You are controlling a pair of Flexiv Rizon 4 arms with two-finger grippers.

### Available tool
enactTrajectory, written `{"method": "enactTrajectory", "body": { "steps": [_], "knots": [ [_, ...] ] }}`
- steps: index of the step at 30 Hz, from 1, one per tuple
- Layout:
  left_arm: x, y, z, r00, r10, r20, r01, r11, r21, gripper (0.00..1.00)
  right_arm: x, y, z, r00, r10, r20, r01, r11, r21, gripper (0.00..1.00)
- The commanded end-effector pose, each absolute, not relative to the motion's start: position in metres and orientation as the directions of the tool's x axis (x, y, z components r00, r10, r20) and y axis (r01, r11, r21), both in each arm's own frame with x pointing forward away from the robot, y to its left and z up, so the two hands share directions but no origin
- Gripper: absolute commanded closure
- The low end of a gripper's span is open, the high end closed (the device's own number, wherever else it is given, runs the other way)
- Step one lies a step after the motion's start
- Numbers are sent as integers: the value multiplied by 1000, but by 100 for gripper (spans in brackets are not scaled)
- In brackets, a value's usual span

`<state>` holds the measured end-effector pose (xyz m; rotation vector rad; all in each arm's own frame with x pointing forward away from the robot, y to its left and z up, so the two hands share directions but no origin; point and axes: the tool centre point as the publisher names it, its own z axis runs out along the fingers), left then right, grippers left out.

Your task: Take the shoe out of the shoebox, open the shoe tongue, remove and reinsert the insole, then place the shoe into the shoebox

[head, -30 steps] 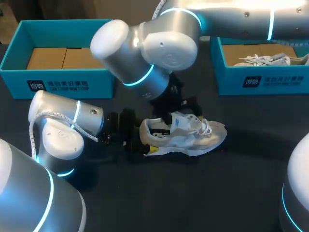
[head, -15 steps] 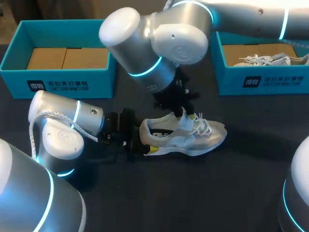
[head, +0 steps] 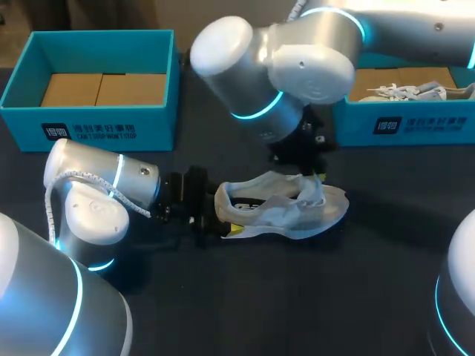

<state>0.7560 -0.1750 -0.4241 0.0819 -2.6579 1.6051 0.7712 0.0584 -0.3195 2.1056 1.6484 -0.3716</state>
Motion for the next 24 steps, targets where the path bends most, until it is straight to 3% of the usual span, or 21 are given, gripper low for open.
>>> {"method": "enactTrajectory", "body": {
  "steps": [1, 16, 17, 18, 22, 23, 24],
  "knots": [
    [754, -177, -427, -998, -25, 59, -64, 467, -882, 100, 771, 37, -332, 254, 870, -423, 964, -195, 178, 100],
    [754, -177, -427, -998, -25, 59, -64, 467, -882, 100, 780, 18, -381, 257, 855, -451, 960, -174, 218, 100],
    [754, -177, -427, -998, -25, 59, -64, 467, -882, 100, 780, 17, -383, 259, 850, -460, 960, -176, 216, 96],
    [754, -177, -427, -998, -25, 59, -64, 467, -882, 100, 780, 16, -385, 267, 845, -464, 959, -184, 216, 72],
    [754, -177, -427, -998, -25, 59, -64, 467, -882, 100, 781, 13, -386, 275, 835, -477, 958, -193, 213, 61],
    [754, -177, -427, -998, -25, 59, -64, 467, -882, 100, 780, 11, -387, 281, 833, -477, 956, -200, 215, 53],
    [754, -177, -427, -998, -25, 59, -64, 467, -882, 100, 780, 10, -387, 290, 829, -478, 954, -208, 218, 30]
  ]
}}
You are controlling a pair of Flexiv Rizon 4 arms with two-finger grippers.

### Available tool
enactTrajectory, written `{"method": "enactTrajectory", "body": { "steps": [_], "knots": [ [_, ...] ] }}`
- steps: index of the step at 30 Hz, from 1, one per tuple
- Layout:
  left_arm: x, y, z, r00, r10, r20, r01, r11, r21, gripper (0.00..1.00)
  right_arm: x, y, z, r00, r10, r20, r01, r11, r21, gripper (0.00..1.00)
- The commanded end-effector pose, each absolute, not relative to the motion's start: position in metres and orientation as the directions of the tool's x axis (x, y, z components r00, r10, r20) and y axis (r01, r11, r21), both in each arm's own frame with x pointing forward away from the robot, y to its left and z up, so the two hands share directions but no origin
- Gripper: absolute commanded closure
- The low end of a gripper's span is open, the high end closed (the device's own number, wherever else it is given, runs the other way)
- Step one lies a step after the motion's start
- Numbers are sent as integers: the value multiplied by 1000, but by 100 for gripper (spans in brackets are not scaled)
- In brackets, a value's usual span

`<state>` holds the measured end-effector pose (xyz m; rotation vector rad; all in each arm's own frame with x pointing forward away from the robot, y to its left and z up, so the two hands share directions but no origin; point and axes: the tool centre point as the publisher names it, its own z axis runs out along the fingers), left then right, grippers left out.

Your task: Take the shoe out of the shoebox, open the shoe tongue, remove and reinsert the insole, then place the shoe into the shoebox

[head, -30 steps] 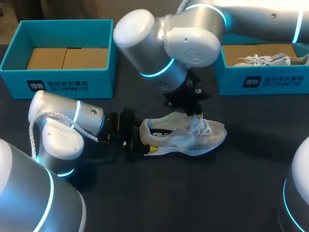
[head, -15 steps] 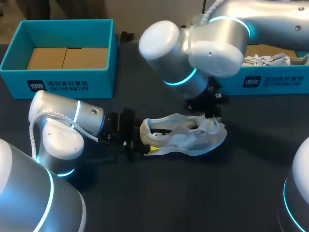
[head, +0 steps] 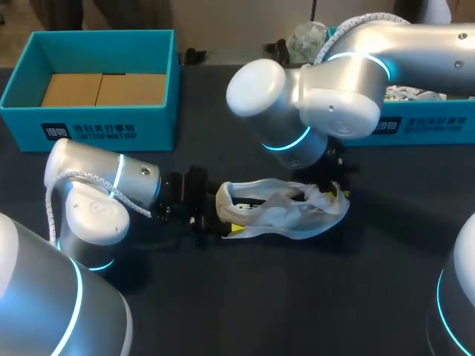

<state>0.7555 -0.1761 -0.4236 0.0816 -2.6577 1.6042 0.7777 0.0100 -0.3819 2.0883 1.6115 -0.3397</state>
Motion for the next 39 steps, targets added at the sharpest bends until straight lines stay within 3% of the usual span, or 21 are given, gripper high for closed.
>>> {"method": "enactTrajectory", "body": {
  "steps": [1, 3, 4, 21, 31, 39],
  "knots": [
    [754, -177, -427, -998, -25, 59, -64, 467, -882, 100, 779, 8, -386, 298, 825, -480, 952, -218, 216, 16],
    [754, -177, -427, -998, -25, 59, -64, 467, -882, 100, 778, 5, -385, 316, 817, -482, 947, -236, 220, 1],
    [754, -177, -427, -998, -25, 59, -64, 467, -882, 100, 777, 4, -385, 323, 813, -485, 944, -243, 221, 0],
    [754, -177, -427, -998, -25, 59, -64, 467, -882, 100, 782, 9, -343, 353, 805, -477, 929, -242, 280, 0],
    [754, -177, -427, -998, -25, 59, -64, 467, -882, 100, 798, 24, -307, 326, 827, -458, 920, -166, 354, 0],
    [754, -177, -427, -998, -25, 59, -64, 467, -882, 100, 809, 43, -266, 219, 877, -428, 899, -11, 438, 0]
  ]
}}
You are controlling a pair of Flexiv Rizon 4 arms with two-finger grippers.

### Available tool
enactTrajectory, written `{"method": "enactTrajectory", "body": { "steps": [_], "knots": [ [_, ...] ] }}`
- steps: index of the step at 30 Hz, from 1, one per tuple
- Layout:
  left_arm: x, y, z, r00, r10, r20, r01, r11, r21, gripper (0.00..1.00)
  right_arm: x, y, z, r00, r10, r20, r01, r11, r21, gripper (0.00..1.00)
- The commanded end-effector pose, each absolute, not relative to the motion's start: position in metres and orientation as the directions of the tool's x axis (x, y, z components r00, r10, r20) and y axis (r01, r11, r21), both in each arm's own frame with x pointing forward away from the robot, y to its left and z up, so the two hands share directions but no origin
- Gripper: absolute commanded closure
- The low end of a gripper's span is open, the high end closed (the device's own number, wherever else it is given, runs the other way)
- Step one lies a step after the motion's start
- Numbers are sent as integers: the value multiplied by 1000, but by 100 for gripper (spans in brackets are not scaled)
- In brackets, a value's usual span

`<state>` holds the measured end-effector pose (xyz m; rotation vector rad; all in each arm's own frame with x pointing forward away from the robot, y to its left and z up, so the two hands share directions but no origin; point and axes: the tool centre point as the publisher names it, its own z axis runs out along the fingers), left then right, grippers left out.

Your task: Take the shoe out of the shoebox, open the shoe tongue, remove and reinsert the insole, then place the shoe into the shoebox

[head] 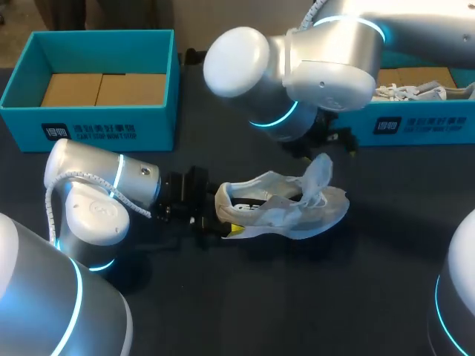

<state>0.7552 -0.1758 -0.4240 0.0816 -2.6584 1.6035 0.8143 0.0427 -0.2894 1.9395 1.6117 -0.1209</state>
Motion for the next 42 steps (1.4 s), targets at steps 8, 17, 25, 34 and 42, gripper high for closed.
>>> {"method": "enactTrajectory", "body": {
  "steps": [8, 17, 25, 34, 42],
  "knots": [
    [754, -177, -427, -998, -25, 59, -64, 467, -882, 100, 821, 69, -228, -7, 885, -465, 841, 256, 476, 0],
    [754, -177, -427, -998, -25, 59, -64, 467, -882, 100, 827, 98, -203, -302, 787, -539, 715, 560, 418, 0],
    [754, -177, -427, -998, -25, 59, -64, 467, -882, 100, 828, 117, -183, -534, 625, -569, 524, 773, 357, 25],
    [754, -177, -427, -998, -25, 59, -64, 467, -882, 100, 826, 139, -177, -713, 355, -604, 325, 932, 163, 100],
    [754, -177, -427, -998, -25, 59, -64, 467, -882, 100, 816, 145, -191, -800, 166, -576, 194, 981, 14, 100]
  ]
}}
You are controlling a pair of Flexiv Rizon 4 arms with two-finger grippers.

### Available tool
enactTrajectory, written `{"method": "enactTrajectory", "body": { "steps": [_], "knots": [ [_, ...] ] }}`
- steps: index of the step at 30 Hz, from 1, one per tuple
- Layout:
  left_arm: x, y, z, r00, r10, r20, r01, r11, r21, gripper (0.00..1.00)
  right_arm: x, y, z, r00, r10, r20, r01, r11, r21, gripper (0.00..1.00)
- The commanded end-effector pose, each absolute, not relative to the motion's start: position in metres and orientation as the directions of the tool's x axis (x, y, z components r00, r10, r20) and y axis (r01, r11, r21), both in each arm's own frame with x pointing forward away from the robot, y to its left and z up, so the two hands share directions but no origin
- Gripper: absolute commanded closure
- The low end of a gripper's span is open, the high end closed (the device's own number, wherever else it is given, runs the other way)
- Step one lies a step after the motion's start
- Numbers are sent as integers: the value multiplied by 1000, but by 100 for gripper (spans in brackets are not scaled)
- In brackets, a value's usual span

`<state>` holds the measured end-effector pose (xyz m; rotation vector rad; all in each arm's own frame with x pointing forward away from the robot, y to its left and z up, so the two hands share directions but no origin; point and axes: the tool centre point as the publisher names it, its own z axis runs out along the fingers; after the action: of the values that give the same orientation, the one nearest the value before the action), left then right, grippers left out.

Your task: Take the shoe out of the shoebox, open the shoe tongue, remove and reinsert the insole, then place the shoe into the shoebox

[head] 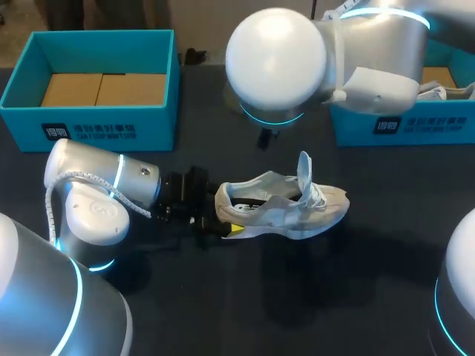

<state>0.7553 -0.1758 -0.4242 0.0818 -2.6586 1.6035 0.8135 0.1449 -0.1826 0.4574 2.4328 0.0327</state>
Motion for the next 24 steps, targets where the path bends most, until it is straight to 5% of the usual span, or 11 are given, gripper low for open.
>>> {"method": "enactTrajectory", "body": {
  "steps": [1, 24],
  "knots": [
    [754, -177, -427, -998, -25, 59, -64, 467, -882, 100, 815, 146, -195, -812, 143, -566, 180, 984, -10, 100],
    [754, -177, -427, -998, -25, 59, -64, 467, -882, 100, 786, 157, -296, -940, 108, -325, 131, 990, -49, 100]
  ]
}}
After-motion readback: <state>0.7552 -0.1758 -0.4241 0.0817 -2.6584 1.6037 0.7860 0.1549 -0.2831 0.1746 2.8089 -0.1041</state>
